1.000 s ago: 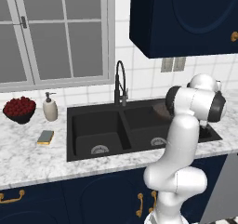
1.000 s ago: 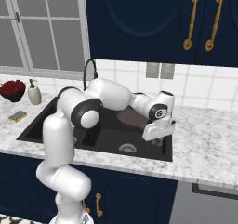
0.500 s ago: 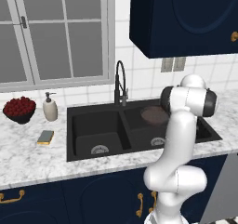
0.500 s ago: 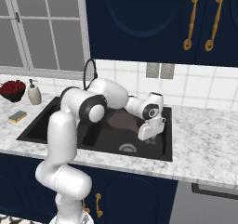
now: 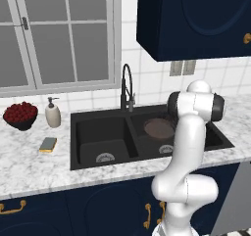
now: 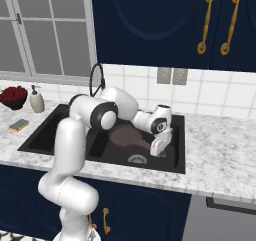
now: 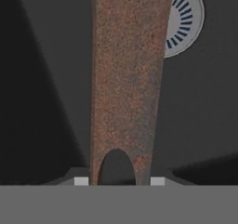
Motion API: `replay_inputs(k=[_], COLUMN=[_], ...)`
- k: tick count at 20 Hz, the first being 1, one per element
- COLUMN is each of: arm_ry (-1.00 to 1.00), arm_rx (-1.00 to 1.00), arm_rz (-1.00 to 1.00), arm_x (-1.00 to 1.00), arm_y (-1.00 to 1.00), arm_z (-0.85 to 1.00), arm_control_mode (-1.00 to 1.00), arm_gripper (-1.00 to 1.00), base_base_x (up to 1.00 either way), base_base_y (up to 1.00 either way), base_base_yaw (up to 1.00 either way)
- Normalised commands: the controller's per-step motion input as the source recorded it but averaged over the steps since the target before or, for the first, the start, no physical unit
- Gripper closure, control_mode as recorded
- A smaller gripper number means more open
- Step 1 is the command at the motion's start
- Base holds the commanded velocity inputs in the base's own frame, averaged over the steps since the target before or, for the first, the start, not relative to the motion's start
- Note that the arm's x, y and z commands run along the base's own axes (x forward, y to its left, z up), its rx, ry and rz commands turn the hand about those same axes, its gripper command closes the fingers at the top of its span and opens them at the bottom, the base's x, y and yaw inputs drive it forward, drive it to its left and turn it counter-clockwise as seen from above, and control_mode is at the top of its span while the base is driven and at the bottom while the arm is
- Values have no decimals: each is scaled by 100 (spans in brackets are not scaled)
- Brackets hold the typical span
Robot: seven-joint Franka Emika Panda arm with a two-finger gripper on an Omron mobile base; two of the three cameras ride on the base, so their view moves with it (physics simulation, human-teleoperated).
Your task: Pick the pan and sponge and place them into the sink. Then turn on the water.
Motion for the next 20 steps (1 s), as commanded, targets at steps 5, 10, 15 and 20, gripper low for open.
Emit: replay_inputs(k=[5,10,15,20], arm_ry=[-8,1,0,-2], arm_rx=[0,0,0,0], arm_rz=[5,10,11,8], arm_x=[35,47,31,28], arm_y=[9,7,0,2], arm_z=[-50,-35,-42,-45], arm_control_mode=[-100,-100,-100,-100], arm_gripper=[100,100,100,100], base_base_x=[0,0,0,0], base_base_y=[0,0,0,0], base_base_yaw=[0,0,0,0])
